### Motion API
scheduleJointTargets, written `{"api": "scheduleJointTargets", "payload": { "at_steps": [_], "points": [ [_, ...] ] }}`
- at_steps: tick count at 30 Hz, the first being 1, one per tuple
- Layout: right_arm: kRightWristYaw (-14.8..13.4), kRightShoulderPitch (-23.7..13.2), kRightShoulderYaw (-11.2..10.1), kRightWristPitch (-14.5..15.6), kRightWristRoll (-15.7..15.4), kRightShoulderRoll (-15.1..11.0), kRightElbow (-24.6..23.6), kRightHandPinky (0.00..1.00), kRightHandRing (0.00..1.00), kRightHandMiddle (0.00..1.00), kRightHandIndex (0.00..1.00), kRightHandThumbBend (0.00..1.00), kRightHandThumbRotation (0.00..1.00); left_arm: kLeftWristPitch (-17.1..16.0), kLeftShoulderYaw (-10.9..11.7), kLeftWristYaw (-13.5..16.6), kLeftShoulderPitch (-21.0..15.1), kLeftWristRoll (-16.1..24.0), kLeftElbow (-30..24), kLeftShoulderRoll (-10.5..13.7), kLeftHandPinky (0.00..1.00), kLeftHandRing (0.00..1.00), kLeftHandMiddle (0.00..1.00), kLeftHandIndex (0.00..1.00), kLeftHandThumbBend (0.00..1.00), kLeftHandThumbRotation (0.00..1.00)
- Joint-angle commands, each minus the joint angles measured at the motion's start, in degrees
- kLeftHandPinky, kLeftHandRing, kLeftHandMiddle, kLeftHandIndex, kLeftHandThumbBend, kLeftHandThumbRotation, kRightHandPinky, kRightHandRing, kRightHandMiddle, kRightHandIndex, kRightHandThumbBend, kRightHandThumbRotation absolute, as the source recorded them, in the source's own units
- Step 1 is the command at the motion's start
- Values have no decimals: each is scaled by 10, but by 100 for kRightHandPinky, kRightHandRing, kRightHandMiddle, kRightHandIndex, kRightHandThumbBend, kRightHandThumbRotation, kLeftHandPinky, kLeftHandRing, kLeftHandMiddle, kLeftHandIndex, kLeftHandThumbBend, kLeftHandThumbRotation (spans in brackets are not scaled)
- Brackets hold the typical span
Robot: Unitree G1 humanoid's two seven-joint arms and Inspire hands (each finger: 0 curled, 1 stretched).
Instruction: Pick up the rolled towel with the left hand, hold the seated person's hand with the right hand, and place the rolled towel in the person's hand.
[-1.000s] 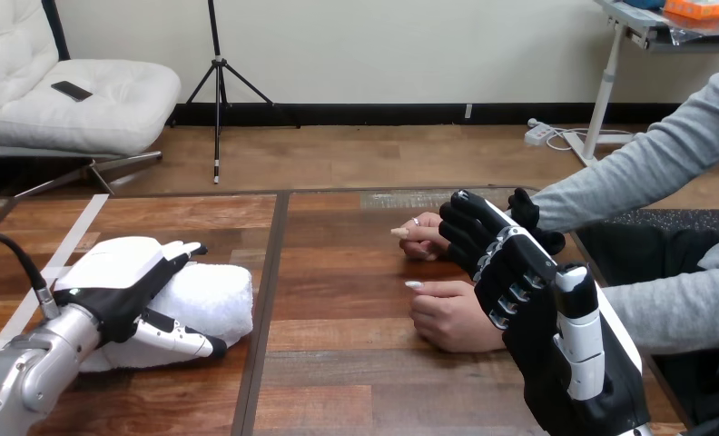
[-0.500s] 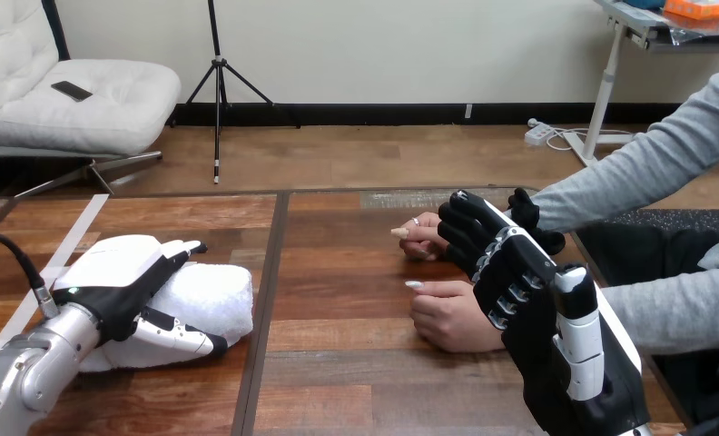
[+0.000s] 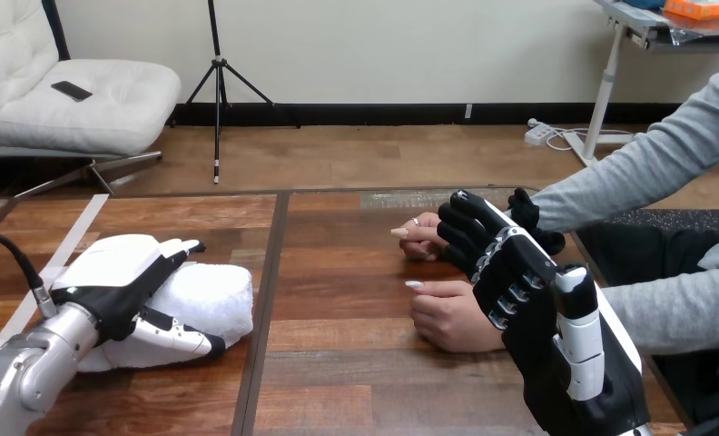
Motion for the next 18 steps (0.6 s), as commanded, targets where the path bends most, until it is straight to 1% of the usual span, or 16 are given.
{"api": "scheduleJointTargets", "payload": {
  "at_steps": [1,7,11,15,18],
  "points": [
    [1,-31,-2,-10,5,0,-18,100,95,93,90,80,94,-6,-3,10,-45,-4,-27,22,89,92,94,92,100,51],
    [-2,-30,-2,-10,1,0,-20,100,95,93,90,80,94,-1,-6,7,-46,1,-31,23,89,91,93,91,100,48],
    [-3,-30,-3,-10,0,0,-20,100,95,92,90,80,95,7,-5,-4,-45,0,-38,22,88,90,92,90,100,46],
    [-3,-30,-3,-6,2,-1,-23,100,95,92,89,81,95,21,-5,-28,-45,-3,-49,23,88,89,91,90,100,45],
    [-3,-29,-3,-5,1,-2,-24,100,95,92,89,81,95,29,-5,-38,-43,-1,-58,24,88,89,91,89,100,44]
  ]
}}
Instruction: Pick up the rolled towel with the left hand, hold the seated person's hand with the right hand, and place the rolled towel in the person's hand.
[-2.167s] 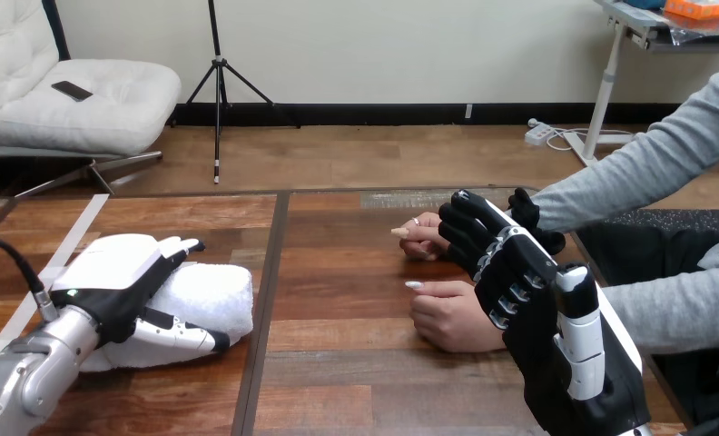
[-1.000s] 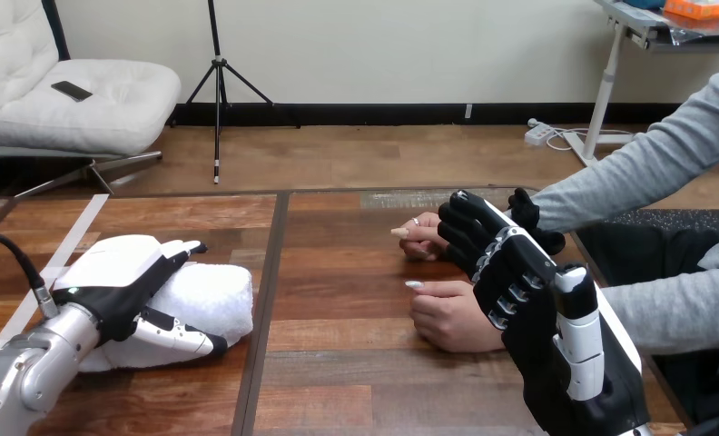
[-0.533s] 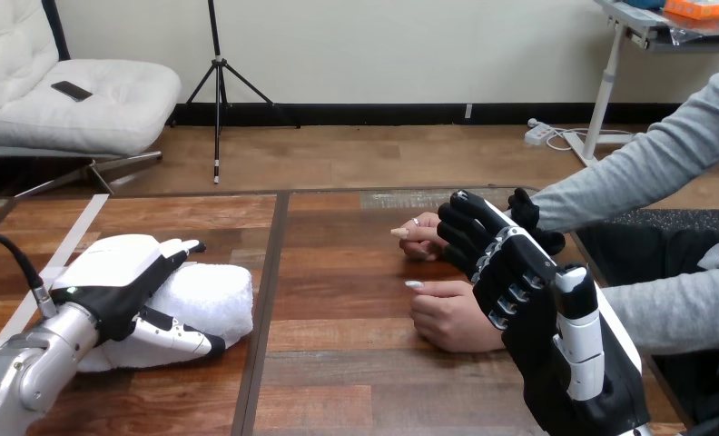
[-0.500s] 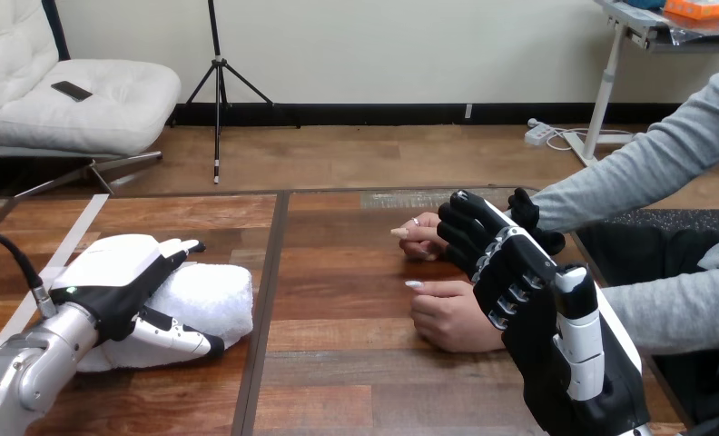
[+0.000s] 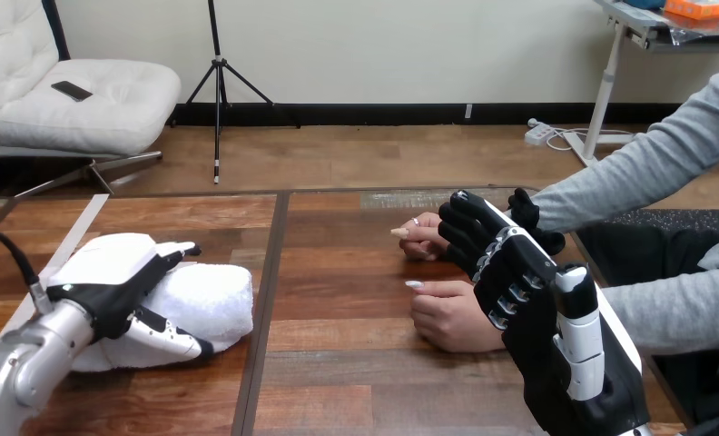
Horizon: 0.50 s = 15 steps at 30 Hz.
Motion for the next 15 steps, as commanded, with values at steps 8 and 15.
{"api": "scheduleJointTargets", "payload": {
  "at_steps": [8,15],
  "points": [
    [-4,-29,-3,-9,-1,-1,-24,100,95,92,89,82,95,33,-6,-34,-40,-2,-58,16,87,87,89,87,100,43],
    [-7,-27,-3,-6,-4,-2,-27,100,95,92,89,83,95,46,-7,-59,-39,-4,-71,17,86,87,89,86,100,42]
  ]
}}
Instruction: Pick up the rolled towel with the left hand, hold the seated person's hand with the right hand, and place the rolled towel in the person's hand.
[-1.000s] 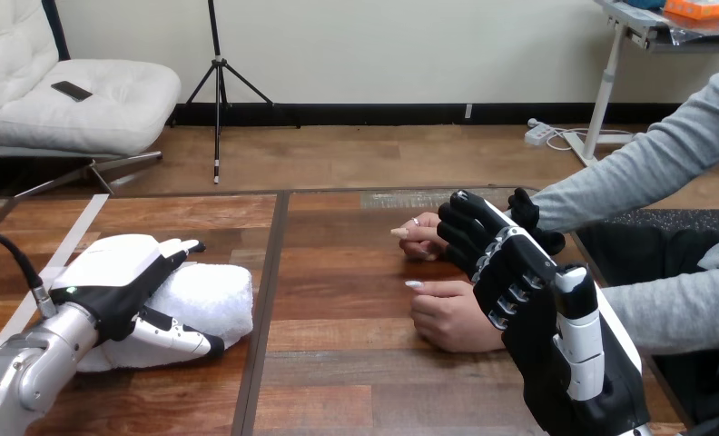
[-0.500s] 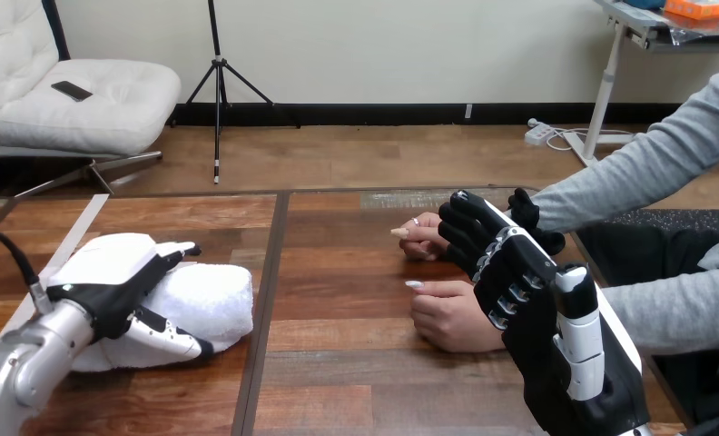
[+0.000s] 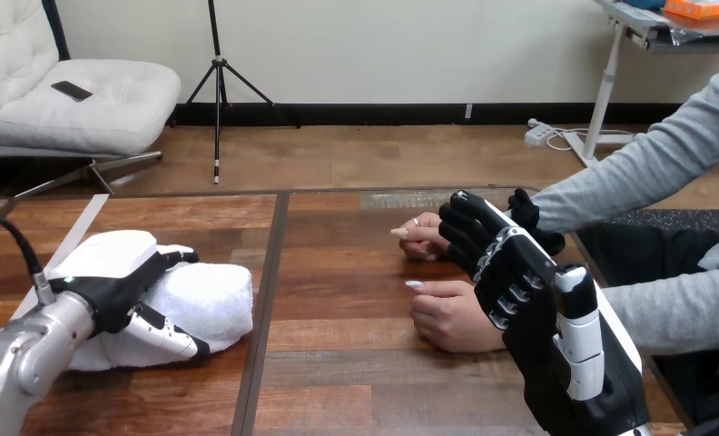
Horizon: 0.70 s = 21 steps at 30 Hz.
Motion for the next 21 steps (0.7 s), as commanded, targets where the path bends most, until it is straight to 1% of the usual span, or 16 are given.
{"api": "scheduleJointTargets", "payload": {
  "at_steps": [1,4,8,10,11,14,17,21],
  "points": [
    [-4,-27,-3,-5,-1,-3,-27,100,95,92,89,83,95,7,-6,-16,-38,-5,-36,15,86,87,89,86,100,42],
    [-6,-26,-3,-6,-2,-3,-29,100,96,93,90,83,96,4,-7,-28,-39,-7,-40,17,86,87,89,86,100,42],
    [-7,-26,-2,-7,-3,-3,-29,100,96,93,90,83,96,7,-6,-65,-42,-17,-41,17,86,88,89,86,100,43],
    [-7,-26,-2,-7,-2,-3,-29,100,96,93,90,82,96,9,-4,-78,-43,-21,-43,16,87,88,90,87,100,43],
    [-6,-27,-2,-8,0,-3,-28,100,96,93,90,82,96,11,-2,-92,-43,-29,-46,15,87,89,90,88,100,43],
    [-5,-27,-2,-9,1,-3,-28,100,96,93,90,81,96,13,1,-118,-43,-44,-50,14,88,90,91,88,100,42],
    [-7,-27,-2,-8,0,-2,-29,100,96,93,90,81,96,12,2,-131,-41,-54,-54,13,85,90,91,89,100,40],
    [-5,-28,-2,-10,1,-2,-26,100,96,93,90,81,96,11,-1,-139,-38,-60,-59,13,75,88,90,88,100,37]
  ]
}}
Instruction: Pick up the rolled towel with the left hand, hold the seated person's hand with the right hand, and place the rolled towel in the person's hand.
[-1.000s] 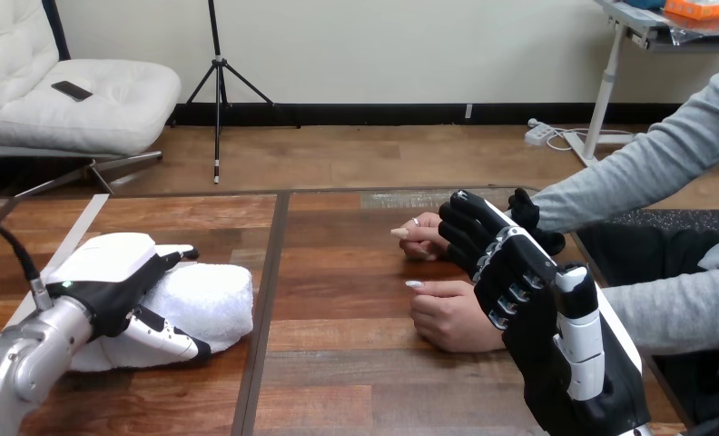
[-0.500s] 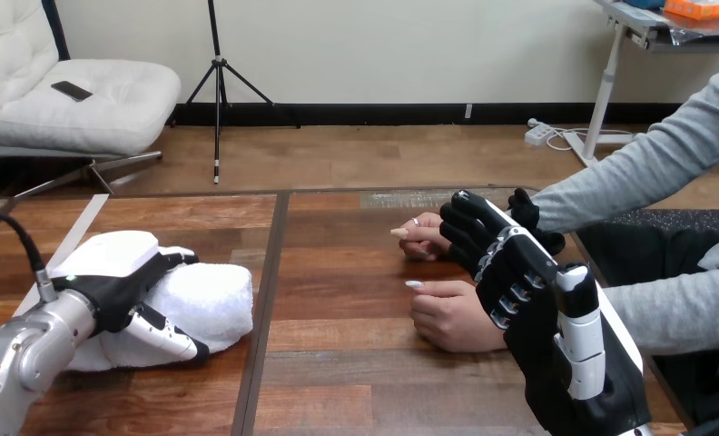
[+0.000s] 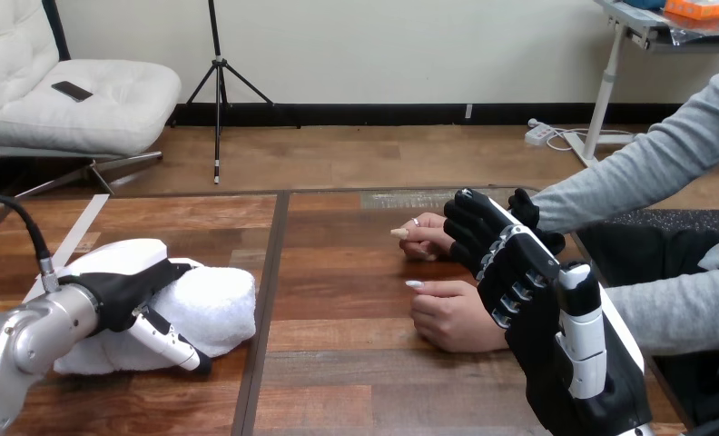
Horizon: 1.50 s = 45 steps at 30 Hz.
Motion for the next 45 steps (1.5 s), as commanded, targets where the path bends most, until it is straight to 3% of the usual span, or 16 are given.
{"api": "scheduleJointTargets", "payload": {
  "at_steps": [1,5,20,25,33,45],
  "points": [
    [1,-28,-2,-11,2,-2,-24,100,96,93,90,81,96,-2,-4,-16,-32,-14,-25,5,74,87,89,88,100,37],
    [1,-30,-2,-13,2,-1,-21,100,96,93,90,82,96,-1,-7,-28,-27,-22,-26,-2,67,85,89,87,100,35],
    [0,-27,-3,-12,3,-1,-24,99,95,92,90,82,96,9,-13,-52,-15,-29,-50,-7,87,92,94,91,100,34],
    [1,-28,-4,-14,3,-1,-23,99,95,92,90,82,96,10,-13,-50,-13,-27,-53,-9,89,93,95,92,100,34],
    [-1,-27,-5,-14,4,0,-24,98,95,92,90,82,97,11,-23,-24,-11,0,-59,-6,73,87,90,88,100,23],
    [-5,-26,-7,-15,-1,-1,-28,98,95,92,90,82,96,20,-22,-33,-14,-6,-60,-13,61,75,81,80,97,4]
  ]
}}
